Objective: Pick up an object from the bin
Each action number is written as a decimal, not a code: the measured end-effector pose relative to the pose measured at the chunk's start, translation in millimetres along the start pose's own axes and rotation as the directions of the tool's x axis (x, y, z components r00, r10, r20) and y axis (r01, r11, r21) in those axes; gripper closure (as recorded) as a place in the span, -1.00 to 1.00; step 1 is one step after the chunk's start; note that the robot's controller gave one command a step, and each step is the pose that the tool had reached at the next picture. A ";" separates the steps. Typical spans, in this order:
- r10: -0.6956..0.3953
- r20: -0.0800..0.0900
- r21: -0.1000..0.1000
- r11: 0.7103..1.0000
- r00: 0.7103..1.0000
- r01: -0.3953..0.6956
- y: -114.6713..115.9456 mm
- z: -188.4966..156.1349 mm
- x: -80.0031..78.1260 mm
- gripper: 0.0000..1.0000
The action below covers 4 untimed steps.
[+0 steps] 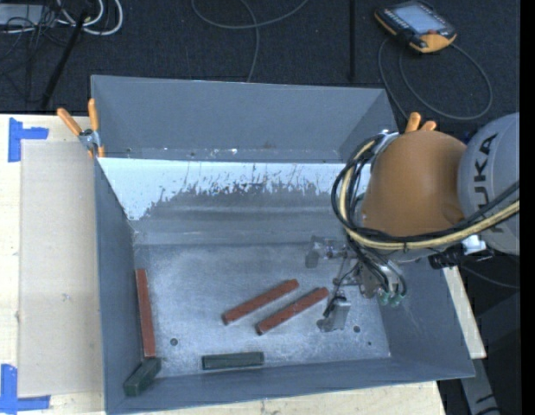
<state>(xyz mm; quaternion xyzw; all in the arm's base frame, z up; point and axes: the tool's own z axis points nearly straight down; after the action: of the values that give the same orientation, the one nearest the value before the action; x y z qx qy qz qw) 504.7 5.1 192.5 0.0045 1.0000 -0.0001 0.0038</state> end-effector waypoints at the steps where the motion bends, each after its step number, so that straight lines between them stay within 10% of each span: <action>1: 0.036 -0.005 -0.001 0.999 0.999 -0.036 19.2 69.1 -9.0 -1.00; 2: 0.142 -0.008 0.001 0.990 0.990 -0.142 31.0 115.9 -5.2 -1.00; 3: -0.325 -0.007 -0.003 0.946 0.946 0.325 53.0 119.1 -59.9 1.00; 4: -0.324 -0.007 -0.003 0.946 0.946 0.324 52.9 119.1 -59.8 1.00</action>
Offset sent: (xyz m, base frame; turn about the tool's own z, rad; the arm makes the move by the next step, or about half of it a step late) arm 0.0053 0.0340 -0.1225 0.1465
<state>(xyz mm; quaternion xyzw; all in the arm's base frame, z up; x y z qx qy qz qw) 565.9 57.4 73.8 -0.1600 0.9871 0.0001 0.0002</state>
